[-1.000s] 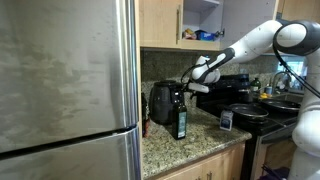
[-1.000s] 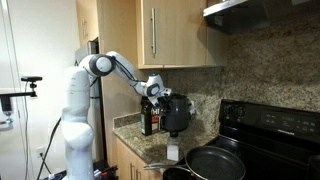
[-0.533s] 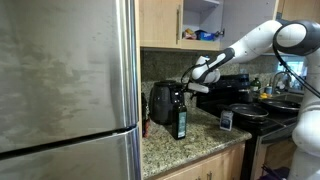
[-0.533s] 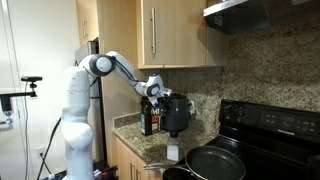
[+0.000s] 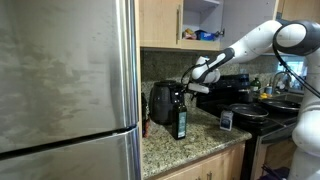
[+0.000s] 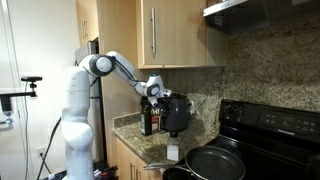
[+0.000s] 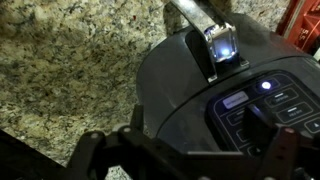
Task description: Turn off the air fryer
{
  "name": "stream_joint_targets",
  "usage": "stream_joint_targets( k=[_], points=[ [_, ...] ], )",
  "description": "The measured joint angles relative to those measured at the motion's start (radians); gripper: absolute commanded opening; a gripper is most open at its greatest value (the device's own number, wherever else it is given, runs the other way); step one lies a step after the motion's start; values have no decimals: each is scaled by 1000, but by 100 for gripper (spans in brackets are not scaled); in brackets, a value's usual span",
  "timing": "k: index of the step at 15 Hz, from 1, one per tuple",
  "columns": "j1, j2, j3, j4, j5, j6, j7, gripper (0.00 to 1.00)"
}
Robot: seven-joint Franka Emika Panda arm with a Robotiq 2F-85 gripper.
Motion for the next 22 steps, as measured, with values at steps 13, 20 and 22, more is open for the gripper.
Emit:
stream_joint_targets(
  k=[13, 20, 22],
  points=[
    [0, 1, 1, -3, 21, 38, -15, 100],
    [0, 1, 4, -3, 61, 36, -25, 100],
    [0, 0, 1, -2, 44, 13, -12, 100]
  ],
)
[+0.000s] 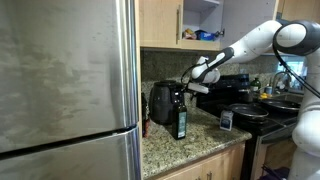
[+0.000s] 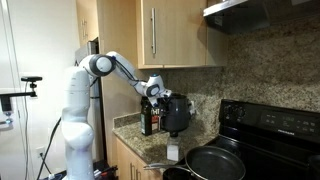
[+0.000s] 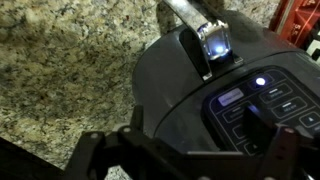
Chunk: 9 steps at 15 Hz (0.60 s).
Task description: Turn off the air fryer
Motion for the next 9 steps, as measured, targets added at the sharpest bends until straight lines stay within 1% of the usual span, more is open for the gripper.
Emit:
stream_joint_targets(
  k=[3, 5, 9],
  points=[
    [0, 0, -8, 2, -46, -66, 43, 100],
    [0, 0, -9, 2, -55, -67, 64, 100],
    [0, 1, -9, 2, -54, -63, 67, 100]
  ],
)
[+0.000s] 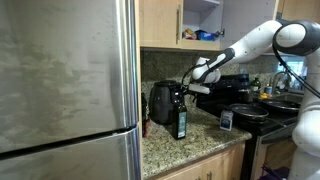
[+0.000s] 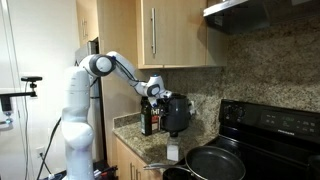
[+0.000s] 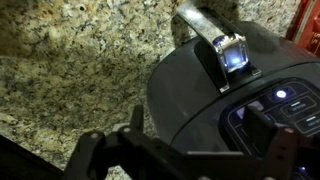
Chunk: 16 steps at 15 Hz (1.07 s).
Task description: Turn off the air fryer
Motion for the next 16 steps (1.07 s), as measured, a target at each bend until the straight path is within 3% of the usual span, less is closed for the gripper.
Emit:
stream_joint_targets(
  k=[5, 12, 16],
  points=[
    [0, 3, 3, 0, 12, 67, -8, 100],
    [0, 4, 18, 0, 115, 78, -97, 100],
    [0, 4, 18, -1, 118, 80, -97, 100]
  ],
)
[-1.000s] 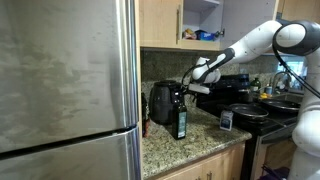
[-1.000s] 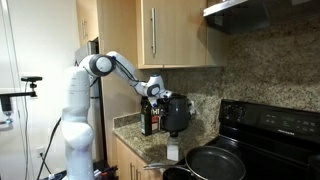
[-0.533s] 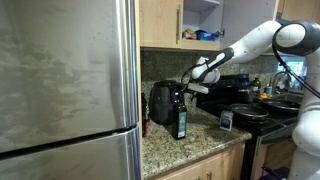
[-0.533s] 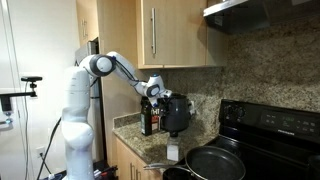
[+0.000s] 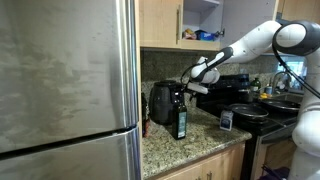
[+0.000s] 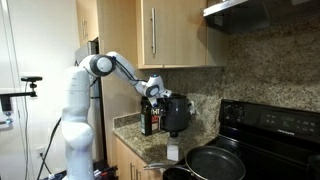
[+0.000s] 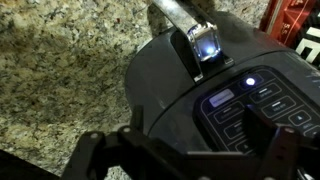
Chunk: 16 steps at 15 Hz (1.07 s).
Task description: Turn off the air fryer
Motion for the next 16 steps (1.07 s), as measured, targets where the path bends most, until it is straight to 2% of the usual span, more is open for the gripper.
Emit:
stream_joint_targets(
  k=[6, 12, 16],
  points=[
    [0, -1, -3, -1, -25, -8, 62, 100],
    [1, -3, -2, -9, -26, 6, 68, 100],
    [1, -4, -11, -3, -90, -81, 101, 100]
  ],
)
